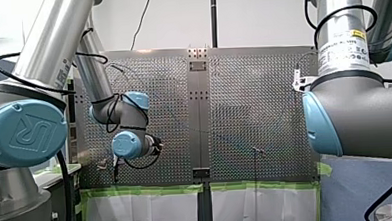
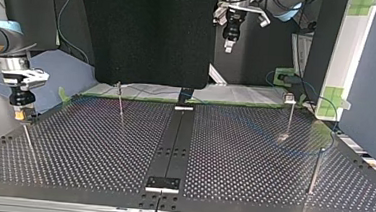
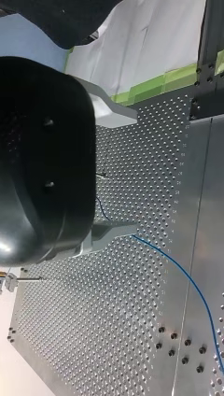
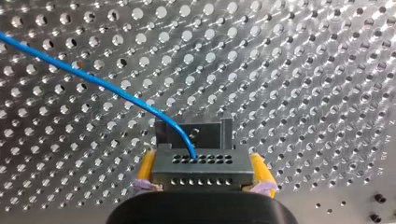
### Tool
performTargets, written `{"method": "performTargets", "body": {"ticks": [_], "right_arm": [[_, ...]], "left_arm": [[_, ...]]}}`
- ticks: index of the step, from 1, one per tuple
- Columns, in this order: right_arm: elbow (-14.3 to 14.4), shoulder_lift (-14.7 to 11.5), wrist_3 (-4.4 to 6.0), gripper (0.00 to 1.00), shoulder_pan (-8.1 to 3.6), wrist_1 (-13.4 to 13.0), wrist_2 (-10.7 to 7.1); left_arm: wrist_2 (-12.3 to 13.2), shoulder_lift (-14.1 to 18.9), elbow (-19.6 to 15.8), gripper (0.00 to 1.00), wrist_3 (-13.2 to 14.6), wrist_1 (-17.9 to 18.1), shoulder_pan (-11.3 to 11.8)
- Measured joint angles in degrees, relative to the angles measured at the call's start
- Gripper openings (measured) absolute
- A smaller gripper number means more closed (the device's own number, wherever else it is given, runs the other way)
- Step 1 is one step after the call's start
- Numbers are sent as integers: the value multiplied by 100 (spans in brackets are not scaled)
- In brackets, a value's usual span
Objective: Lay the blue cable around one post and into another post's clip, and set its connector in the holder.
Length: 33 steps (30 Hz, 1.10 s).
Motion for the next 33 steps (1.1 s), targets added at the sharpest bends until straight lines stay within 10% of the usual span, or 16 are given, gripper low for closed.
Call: {"method": "performTargets", "body": {"ticks": [33], "right_arm": [[-284,206,13,0,89,119,-37]], "left_arm": [[8,0,94,100,-4,-36,-1]]}}
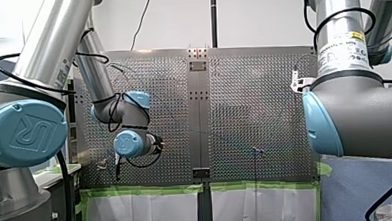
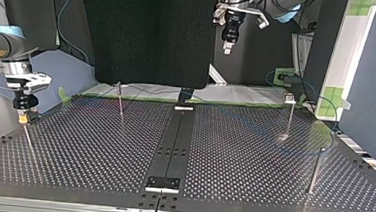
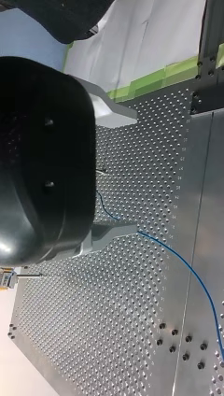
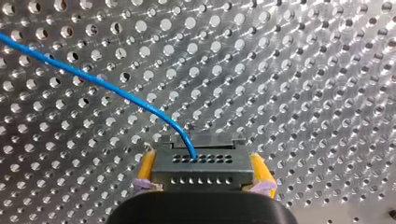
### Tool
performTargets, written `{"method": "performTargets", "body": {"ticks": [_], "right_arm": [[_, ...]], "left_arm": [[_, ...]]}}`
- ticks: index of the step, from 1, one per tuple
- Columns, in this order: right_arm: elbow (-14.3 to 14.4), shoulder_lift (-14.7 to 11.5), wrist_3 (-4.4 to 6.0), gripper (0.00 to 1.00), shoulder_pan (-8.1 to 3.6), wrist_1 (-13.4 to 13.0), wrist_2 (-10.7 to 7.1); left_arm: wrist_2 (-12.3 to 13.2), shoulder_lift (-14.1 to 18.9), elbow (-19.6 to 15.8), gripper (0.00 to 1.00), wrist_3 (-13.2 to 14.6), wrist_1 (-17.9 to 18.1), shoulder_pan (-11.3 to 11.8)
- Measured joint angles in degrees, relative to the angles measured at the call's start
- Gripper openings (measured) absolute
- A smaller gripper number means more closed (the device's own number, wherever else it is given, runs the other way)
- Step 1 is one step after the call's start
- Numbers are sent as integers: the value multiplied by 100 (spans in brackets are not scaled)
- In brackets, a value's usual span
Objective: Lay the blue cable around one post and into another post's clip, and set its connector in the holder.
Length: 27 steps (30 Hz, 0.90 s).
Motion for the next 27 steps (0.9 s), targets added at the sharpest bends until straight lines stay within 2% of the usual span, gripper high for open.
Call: {"method": "performTargets", "body": {"ticks": [27], "right_arm": [[-59,23,-2,0,44,15,-2]], "left_arm": [[8,0,9,100,8,-4,1]]}}
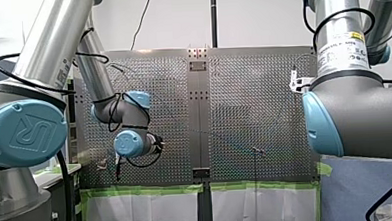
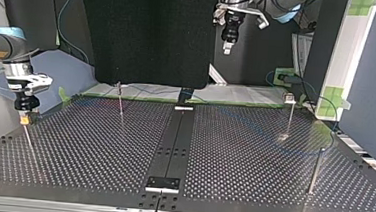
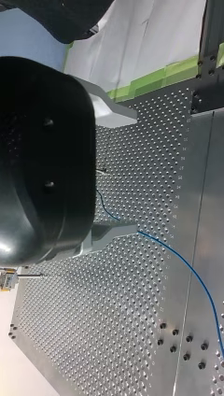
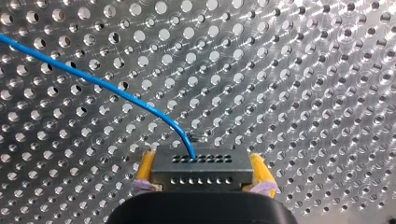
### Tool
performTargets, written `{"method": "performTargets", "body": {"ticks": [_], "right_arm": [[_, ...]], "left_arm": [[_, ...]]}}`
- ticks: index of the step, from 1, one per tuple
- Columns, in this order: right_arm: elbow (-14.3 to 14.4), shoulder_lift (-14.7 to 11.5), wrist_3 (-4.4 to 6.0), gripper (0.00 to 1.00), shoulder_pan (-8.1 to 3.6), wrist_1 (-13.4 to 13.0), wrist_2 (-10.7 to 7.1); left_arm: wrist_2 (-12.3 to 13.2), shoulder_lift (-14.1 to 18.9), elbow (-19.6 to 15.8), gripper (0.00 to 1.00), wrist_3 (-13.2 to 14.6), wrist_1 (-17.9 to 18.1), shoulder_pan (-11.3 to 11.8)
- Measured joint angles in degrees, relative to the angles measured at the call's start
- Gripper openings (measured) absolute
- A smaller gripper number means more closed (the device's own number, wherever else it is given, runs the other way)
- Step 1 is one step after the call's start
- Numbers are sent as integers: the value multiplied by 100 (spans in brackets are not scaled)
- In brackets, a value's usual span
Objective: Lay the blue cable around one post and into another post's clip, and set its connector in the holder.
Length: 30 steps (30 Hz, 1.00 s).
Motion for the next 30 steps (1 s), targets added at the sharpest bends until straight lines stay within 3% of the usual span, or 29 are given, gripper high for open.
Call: {"method": "performTargets", "body": {"ticks": [4,5,6,7,8,9,11,12,13,30], "right_arm": [[1,1,-22,0,1,-7,7],[0,2,-27,17,1,-9,8],[0,3,-34,17,1,-12,8],[1,2,-46,32,1,-14,9],[2,3,-56,56,1,-14,9],[2,3,-66,56,0,-14,9],[2,3,-85,93,0,-13,13],[-2,2,-91,93,-1,-15,19],[-7,-2,-95,100,-1,-13,22],[2,15,-101,100,16,-3,26]], "left_arm": [[0,0,0,100,0,3,0],[0,0,0,100,0,3,0],[0,0,0,100,0,4,0],[0,0,0,100,2,4,0],[0,-1,0,100,3,4,0],[0,-1,0,100,4,5,0],[0,-1,0,100,4,5,0],[0,0,0,100,6,5,0],[0,-1,0,100,7,5,-1],[0,0,5,100,9,3,-1]]}}
